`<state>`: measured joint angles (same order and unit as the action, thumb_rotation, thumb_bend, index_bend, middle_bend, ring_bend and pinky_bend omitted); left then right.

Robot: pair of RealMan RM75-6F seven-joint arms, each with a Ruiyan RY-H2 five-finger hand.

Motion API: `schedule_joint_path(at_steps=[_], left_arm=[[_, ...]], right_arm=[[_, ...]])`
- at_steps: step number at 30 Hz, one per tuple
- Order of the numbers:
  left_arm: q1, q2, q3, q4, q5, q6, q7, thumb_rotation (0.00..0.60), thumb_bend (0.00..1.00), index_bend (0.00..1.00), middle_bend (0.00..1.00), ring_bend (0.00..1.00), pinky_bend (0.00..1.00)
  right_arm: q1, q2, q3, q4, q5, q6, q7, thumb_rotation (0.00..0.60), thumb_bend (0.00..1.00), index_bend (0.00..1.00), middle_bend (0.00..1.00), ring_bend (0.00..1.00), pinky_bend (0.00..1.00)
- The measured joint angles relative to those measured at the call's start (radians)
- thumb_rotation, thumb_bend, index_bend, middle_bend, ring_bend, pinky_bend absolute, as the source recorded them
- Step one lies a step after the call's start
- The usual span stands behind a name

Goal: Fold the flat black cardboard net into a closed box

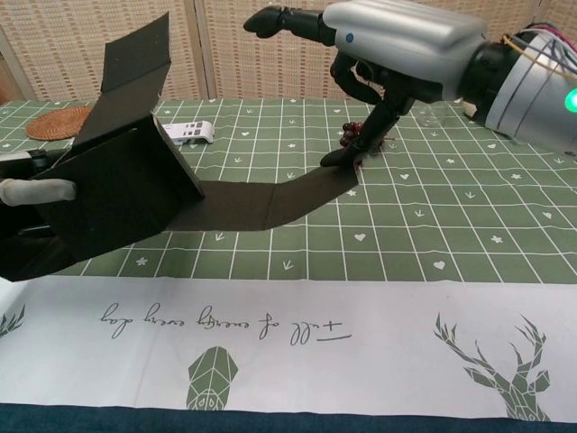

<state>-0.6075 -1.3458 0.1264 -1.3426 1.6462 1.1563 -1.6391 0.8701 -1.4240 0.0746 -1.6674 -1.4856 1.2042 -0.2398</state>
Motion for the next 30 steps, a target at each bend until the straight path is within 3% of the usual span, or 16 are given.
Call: schedule_joint_path(at_steps=[7,22,30], left_arm=[[-0.032,0.057,-0.016,-0.018,0.003,-0.021,-0.051,0.6,0.09,0.27,0.29,0.72,0.93],[-0.03,0.081,-0.026,0.038,-0.028,-0.05,-0.119,0.6,0.09,0.27,0.29,0.72,0.93],[-0.039,0.099,-0.031,0.01,-0.004,-0.04,-0.16,0.6,0.09,0.26,0.29,0.72,0.93]], right_arm=[[-0.037,-0.047,0.013,0.035,-0.042,0.042,0.031,0.6,0.0,0.0,0.06,0.82,1.0],[-0.107,-0.03,0.06,0.033,-0.084,0.119,0.124,0.6,0.0,0.0,0.06,0.82,1.0],[-0.1,-0.09,0.058,0.094,-0.1,0.085,0.1,0.6,0.0,0.0,0.06,0.82,1.0]])
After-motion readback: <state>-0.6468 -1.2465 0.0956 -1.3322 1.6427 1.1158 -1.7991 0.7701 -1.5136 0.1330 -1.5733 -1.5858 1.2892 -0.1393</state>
